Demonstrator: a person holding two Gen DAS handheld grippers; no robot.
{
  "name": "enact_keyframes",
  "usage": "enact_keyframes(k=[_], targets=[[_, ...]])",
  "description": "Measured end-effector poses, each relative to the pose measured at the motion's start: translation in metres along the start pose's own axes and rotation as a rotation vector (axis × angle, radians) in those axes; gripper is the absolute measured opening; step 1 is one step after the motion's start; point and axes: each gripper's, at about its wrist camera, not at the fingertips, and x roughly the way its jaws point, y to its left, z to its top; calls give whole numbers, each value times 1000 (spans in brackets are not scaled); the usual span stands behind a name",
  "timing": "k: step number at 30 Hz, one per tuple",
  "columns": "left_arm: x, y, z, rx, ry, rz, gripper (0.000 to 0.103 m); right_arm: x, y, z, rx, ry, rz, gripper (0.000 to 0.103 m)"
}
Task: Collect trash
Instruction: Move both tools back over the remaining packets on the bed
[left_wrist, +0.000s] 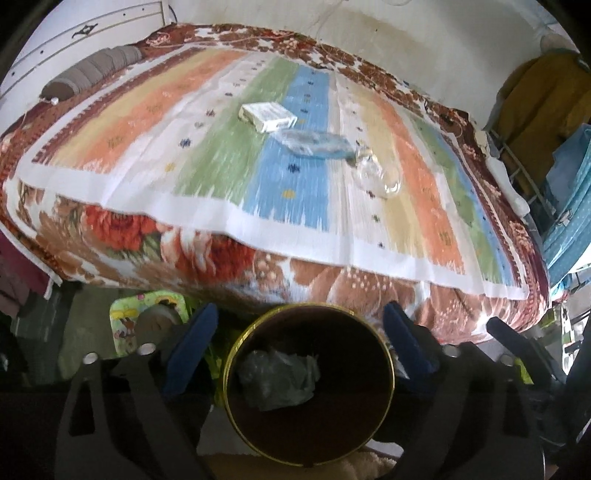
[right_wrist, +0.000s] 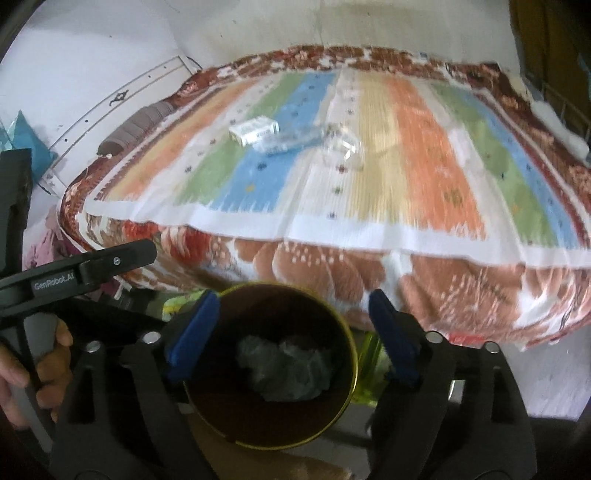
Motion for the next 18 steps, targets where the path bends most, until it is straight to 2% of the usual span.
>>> enact_keyframes(k=[2,6,13,18], targets=[[-2,0,13,12,-16,5,97,-1,-1,8,-8,-16,-1,90],[-1,2,34,19,-13,15,97,-1,-4,27,-31,-48,-15,94],[11,4,74,39,-9,16,97,6,-3,60,-84,-98,-47,94],[24,6,90,2,15,-36,97,15,-2,80,-107,-111,-50,94]])
